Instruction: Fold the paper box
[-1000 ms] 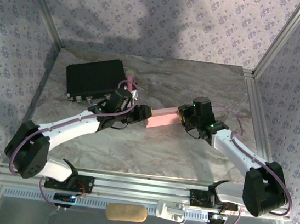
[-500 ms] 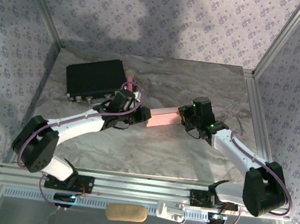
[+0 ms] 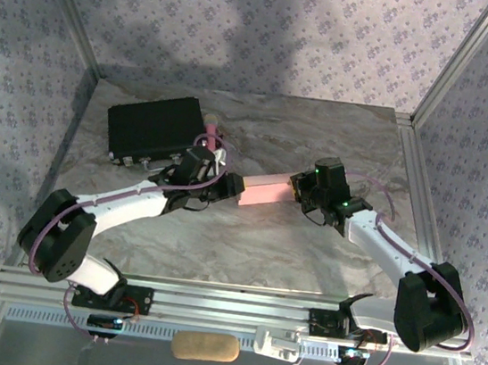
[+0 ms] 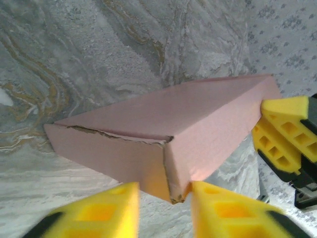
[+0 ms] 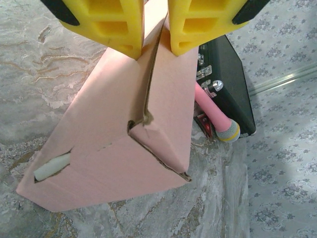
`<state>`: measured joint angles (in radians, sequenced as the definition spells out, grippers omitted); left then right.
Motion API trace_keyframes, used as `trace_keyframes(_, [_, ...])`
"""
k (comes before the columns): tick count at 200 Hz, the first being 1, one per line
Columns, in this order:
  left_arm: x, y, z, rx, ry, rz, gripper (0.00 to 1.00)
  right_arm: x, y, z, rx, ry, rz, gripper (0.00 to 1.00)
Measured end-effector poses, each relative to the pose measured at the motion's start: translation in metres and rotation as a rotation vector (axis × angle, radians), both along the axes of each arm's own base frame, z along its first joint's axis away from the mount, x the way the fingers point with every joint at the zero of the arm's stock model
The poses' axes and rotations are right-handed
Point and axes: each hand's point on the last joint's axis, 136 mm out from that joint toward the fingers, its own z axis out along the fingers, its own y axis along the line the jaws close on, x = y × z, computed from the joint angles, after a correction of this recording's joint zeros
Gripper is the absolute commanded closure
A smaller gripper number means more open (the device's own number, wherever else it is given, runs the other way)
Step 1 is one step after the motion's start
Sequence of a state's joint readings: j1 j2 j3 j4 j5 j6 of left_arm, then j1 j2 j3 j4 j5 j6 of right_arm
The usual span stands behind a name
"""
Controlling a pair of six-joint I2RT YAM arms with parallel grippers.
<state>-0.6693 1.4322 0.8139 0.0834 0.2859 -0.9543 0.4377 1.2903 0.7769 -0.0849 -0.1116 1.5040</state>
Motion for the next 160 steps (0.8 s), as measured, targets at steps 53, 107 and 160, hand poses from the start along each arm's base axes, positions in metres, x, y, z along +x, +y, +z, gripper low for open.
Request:
trace_keyframes(53, [0.003, 0.013, 0.021, 0.006, -0.022, 0.033, 0.53, 0.000, 0.000, 0.000, 0.001, 0.000, 0.001, 0.84])
trace_keyframes(107, [0.008, 0.005, 0.001, 0.022, 0.036, 0.016, 0.74, 0.000, 0.000, 0.000, 0.001, 0.000, 0.001, 0.85])
trace_keyframes(160, [0.015, -0.005, 0.007, -0.020, 0.007, -0.005, 1.00, 0.002, -0.003, -0.001, 0.004, -0.005, -0.008, 0.91])
